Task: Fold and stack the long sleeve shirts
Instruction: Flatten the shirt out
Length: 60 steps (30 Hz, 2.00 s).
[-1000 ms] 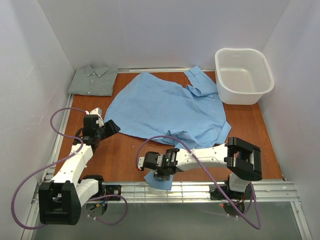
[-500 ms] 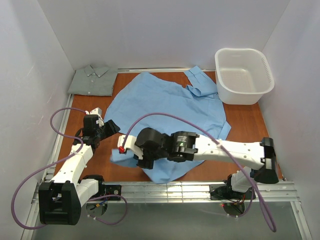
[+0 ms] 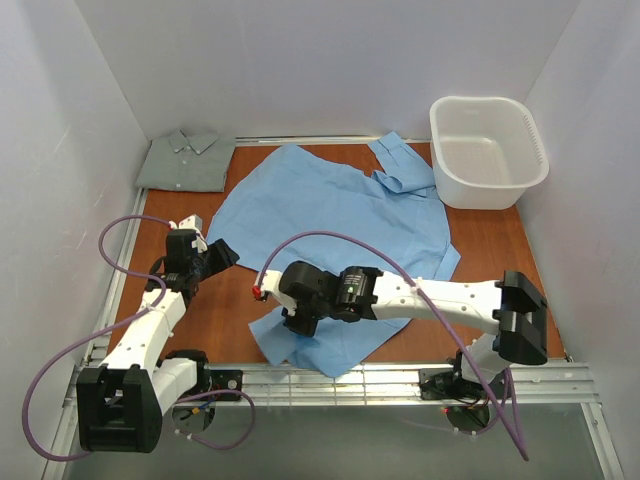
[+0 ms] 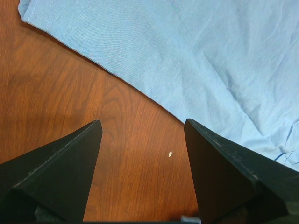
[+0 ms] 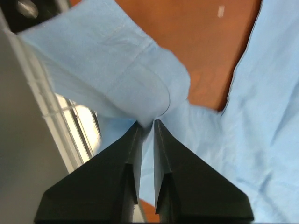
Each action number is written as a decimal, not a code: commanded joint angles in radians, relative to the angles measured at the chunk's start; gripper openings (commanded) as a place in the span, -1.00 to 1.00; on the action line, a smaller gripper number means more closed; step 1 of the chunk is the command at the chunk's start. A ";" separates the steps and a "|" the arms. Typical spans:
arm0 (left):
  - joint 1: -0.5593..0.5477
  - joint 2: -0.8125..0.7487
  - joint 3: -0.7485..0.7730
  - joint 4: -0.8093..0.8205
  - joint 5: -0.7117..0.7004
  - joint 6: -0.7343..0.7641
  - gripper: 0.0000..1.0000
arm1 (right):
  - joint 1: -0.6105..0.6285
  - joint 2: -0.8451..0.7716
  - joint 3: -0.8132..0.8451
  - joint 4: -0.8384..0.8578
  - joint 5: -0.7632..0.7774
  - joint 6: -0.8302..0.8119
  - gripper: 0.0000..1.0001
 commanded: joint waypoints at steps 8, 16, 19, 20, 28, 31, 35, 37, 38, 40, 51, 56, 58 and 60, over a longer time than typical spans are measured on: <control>-0.003 -0.001 0.072 -0.004 0.003 -0.009 0.36 | -0.060 -0.024 -0.128 0.001 0.031 0.103 0.31; -0.016 0.310 0.275 0.074 0.020 -0.003 0.36 | -0.402 -0.221 -0.324 -0.003 0.110 0.246 0.26; -0.043 0.459 0.376 0.095 0.010 0.014 0.36 | -0.558 -0.278 -0.389 0.010 0.121 0.275 0.23; -0.051 0.493 0.399 0.100 0.003 0.022 0.36 | -0.636 -0.291 -0.433 0.020 0.117 0.290 0.22; -0.097 0.792 0.571 0.118 -0.043 0.046 0.29 | -0.848 -0.300 -0.570 0.141 0.020 0.335 0.21; -0.097 0.818 0.561 0.115 -0.067 0.031 0.25 | -0.891 -0.263 -0.599 0.184 -0.004 0.349 0.20; -0.097 0.796 0.452 0.086 -0.075 -0.041 0.19 | -0.930 -0.197 -0.602 0.195 -0.018 0.355 0.19; -0.097 0.753 0.403 0.043 -0.063 -0.107 0.18 | -0.948 -0.168 -0.595 0.198 -0.026 0.355 0.19; -0.097 0.728 0.337 0.024 -0.057 -0.127 0.18 | -0.965 -0.156 -0.592 0.198 -0.031 0.353 0.19; -0.097 0.646 0.265 0.016 -0.035 -0.165 0.18 | -0.999 -0.145 -0.581 0.201 -0.037 0.350 0.19; -0.097 0.153 -0.053 -0.124 0.045 -0.345 0.20 | -1.097 0.080 -0.388 0.225 -0.021 0.292 0.20; -0.097 0.009 -0.019 -0.205 -0.006 -0.328 0.27 | -1.100 0.093 -0.306 0.213 -0.037 0.249 0.22; -0.097 -0.025 0.042 -0.224 -0.041 -0.300 0.30 | -1.100 0.021 -0.318 0.215 -0.044 0.223 0.23; -0.097 -0.027 0.085 -0.247 -0.127 -0.251 0.33 | -1.100 -0.042 -0.352 0.207 -0.049 0.206 0.23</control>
